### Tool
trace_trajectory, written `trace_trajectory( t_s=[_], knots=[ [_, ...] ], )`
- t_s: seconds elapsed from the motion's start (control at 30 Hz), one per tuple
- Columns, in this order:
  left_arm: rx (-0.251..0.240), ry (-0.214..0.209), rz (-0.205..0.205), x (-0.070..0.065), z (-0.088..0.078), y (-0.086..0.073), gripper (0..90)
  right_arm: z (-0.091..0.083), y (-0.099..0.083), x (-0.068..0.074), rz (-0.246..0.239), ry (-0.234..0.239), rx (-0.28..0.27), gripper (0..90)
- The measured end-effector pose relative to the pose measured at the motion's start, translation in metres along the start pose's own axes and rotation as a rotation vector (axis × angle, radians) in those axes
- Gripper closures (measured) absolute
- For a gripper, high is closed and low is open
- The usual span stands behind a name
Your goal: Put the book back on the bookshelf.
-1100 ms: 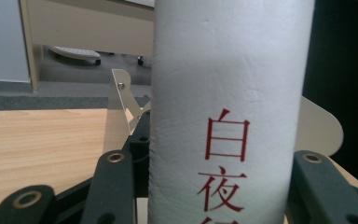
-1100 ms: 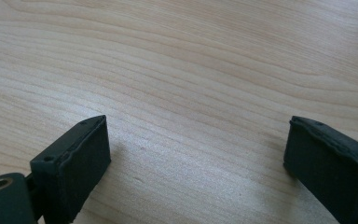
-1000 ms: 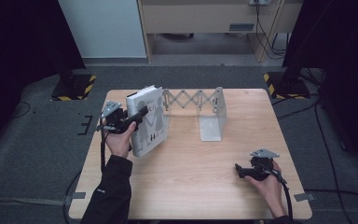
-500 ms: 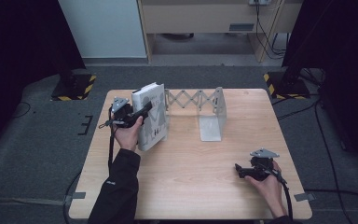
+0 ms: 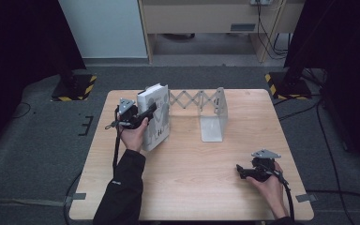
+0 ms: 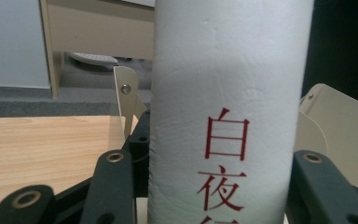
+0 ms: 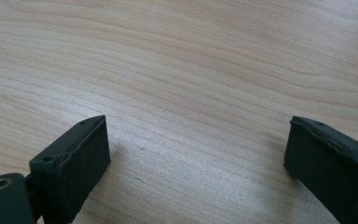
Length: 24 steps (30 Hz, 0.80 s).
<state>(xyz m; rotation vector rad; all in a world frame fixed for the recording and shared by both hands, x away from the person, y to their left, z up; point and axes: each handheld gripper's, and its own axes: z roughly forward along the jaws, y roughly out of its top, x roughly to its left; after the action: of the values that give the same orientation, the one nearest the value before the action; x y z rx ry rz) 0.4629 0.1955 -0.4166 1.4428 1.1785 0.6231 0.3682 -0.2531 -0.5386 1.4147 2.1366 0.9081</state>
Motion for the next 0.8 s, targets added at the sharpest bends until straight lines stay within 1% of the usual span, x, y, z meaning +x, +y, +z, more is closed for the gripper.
trace_trajectory(
  t_s=[0.17, 0.37, 0.5, 0.63, 0.8],
  knots=[
    [0.009, -0.004, 0.022, -0.001, -0.009, -0.005, 51.3, 0.000, 0.000, 0.000, 0.000, 0.000, 0.000, 7.1],
    [0.029, -0.003, 0.082, -0.010, -0.028, -0.018, 50.9, 0.000, 0.000, 0.000, -0.001, 0.000, 0.000, 7.1],
    [0.041, -0.001, 0.123, -0.015, -0.037, -0.026, 50.8, 0.000, 0.000, 0.000, -0.002, 0.000, 0.001, 7.1],
    [0.056, 0.009, 0.139, -0.017, -0.045, -0.032, 50.8, 0.000, 0.000, 0.000, -0.002, 0.000, 0.001, 7.1],
    [0.086, 0.017, 0.137, -0.016, -0.055, -0.041, 50.7, 0.000, 0.000, 0.000, -0.002, 0.000, 0.001, 7.1]
  ],
)
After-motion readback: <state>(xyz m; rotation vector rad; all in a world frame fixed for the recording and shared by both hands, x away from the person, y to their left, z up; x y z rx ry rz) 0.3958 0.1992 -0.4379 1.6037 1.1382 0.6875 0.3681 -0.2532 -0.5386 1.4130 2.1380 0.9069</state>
